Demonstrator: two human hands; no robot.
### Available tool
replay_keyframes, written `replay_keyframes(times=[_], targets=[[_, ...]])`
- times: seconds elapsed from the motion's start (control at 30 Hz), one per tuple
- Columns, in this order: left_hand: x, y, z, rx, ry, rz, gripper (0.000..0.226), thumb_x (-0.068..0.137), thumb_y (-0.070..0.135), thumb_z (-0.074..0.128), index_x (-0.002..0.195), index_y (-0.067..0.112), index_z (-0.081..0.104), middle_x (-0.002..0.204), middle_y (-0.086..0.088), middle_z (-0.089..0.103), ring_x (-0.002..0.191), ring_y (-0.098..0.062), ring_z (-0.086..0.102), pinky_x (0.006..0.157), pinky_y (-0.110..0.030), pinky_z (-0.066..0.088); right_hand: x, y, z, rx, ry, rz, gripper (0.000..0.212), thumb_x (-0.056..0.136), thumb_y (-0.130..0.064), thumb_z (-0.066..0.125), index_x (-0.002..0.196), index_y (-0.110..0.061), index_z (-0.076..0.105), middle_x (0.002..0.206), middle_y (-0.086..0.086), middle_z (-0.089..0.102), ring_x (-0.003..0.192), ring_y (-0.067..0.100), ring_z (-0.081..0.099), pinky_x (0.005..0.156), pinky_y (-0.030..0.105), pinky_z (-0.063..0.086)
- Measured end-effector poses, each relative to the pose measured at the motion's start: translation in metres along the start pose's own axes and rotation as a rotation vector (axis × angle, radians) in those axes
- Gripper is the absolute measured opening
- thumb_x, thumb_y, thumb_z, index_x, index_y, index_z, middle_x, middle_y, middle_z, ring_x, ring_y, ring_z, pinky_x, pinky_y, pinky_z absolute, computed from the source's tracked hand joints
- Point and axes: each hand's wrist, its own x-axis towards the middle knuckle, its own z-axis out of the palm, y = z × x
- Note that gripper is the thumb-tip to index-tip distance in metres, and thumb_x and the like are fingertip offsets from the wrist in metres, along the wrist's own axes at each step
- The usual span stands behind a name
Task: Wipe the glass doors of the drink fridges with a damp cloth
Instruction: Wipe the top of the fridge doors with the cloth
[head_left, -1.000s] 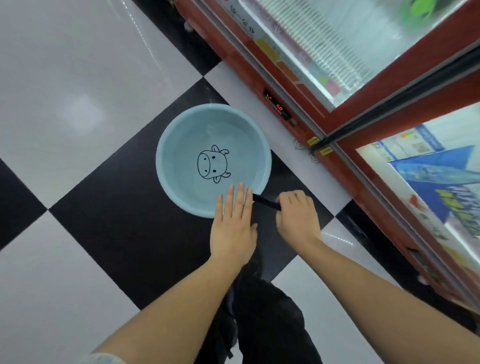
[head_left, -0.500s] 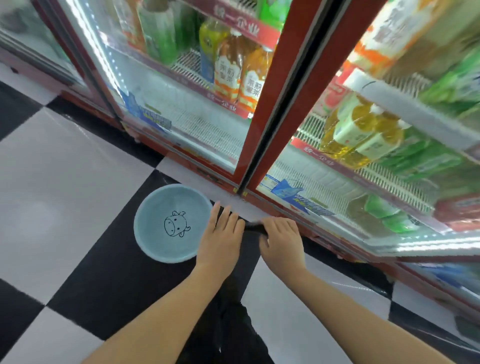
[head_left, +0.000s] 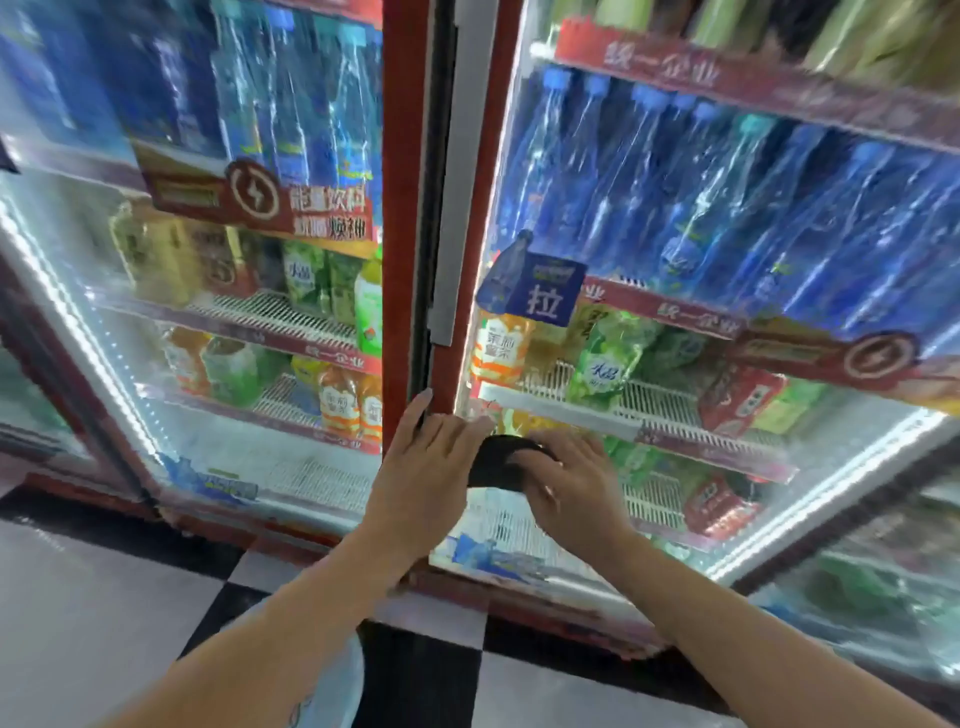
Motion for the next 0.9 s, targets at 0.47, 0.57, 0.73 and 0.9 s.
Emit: replay_keyframes(times=[0.47,0.57,0.73,0.9], targets=[[0.323,0.018,-0.153,0.224,0.598,0.19,0.019,0.086,0.013,0.046,0.088,0.012,0.065,0.093,-0.008,0.062,0.086,-0.029,0.06,0.11,-0.045,0.031,0.262,0.097,-0.218,-0.311,0.45,-0.101,0.03,0.085,-0.03,0.054,0.104,-0.013,0.071,0.106,0.005,0.066,0.095,0.025,0.06,0.091,0.033,0.038],[0.375,0.023,-0.19,0.236,0.698,0.165,0.021,0.087,0.017,0.046,0.084,0.011,0.065,0.089,-0.009,0.062,0.084,-0.03,0.058,0.104,-0.046,0.036,0.305,0.106,-0.249,-0.337,0.48,-0.084,0.033,0.084,-0.032,0.053,0.106,-0.015,0.069,0.105,0.005,0.065,0.094,0.027,0.059,0.088,0.034,0.037],[0.438,0.015,-0.244,0.378,0.749,0.115,0.028,0.086,0.023,0.041,0.083,0.011,0.066,0.087,-0.01,0.063,0.084,-0.033,0.058,0.093,-0.046,0.04,0.371,0.112,-0.292,-0.384,0.493,-0.135,0.036,0.077,-0.026,0.057,0.11,-0.015,0.067,0.104,0.007,0.063,0.096,0.029,0.06,0.085,0.041,0.048],[0.485,-0.002,-0.297,0.421,0.743,0.161,0.03,0.081,0.024,0.037,0.081,0.011,0.065,0.081,-0.008,0.061,0.078,-0.032,0.061,0.085,-0.043,0.043,0.434,0.111,-0.324,-0.394,0.618,-0.196,0.033,0.074,-0.02,0.058,0.105,-0.014,0.068,0.1,0.006,0.062,0.092,0.029,0.058,0.079,0.039,0.048]])
